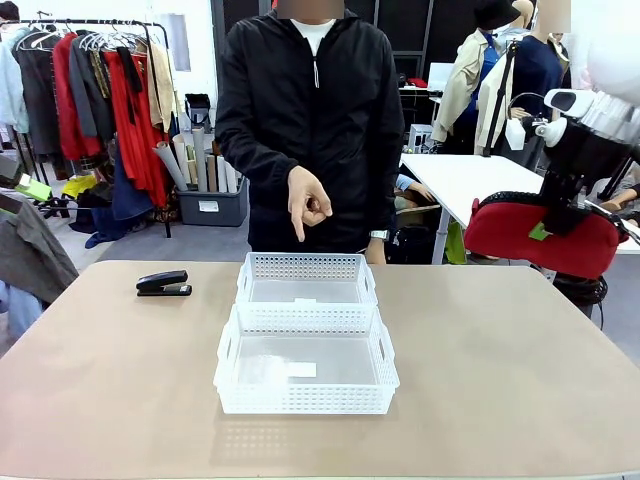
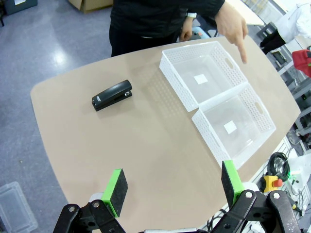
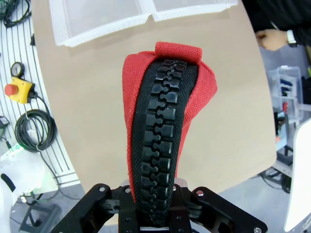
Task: Distribute items into two baskets.
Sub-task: Move the picked Pencil pouch towards the Organizing basket indicated by the person, stopping as directed.
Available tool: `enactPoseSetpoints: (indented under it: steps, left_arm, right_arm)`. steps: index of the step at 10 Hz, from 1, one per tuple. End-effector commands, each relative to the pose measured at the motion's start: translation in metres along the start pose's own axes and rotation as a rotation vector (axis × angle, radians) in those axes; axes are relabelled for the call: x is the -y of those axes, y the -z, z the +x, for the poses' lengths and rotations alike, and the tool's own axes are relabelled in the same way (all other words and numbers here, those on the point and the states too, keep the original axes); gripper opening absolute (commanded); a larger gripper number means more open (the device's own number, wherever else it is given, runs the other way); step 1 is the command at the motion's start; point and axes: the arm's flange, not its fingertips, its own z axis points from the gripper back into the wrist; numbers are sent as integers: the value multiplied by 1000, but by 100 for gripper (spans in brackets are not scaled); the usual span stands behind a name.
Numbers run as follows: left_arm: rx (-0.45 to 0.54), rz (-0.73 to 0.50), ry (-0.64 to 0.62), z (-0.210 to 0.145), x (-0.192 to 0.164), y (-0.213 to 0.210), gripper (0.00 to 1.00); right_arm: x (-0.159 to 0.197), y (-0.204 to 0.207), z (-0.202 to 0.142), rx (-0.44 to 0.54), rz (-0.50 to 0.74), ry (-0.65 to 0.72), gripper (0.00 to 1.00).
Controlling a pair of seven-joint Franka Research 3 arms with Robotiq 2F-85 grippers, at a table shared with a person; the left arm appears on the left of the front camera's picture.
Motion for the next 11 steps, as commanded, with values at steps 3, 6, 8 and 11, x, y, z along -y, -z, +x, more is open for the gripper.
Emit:
enactPoseSetpoints:
  steps: [3,6,8,11]
  left_arm:
    - [2,-5,1,0,1,0,100]
    - [2,-5,1,0,1,0,100]
    - [2,-5,1,0,1,0,100]
    - [2,-5,1,0,1,0,100]
  right_arm:
    - [-1,0,-1,15,-4,7,0]
    - [-1,0,-1,15,-4,7,0]
    - [0,0,0,0,0,0,0]
    - [12,12,19,-3,-17,-12,0]
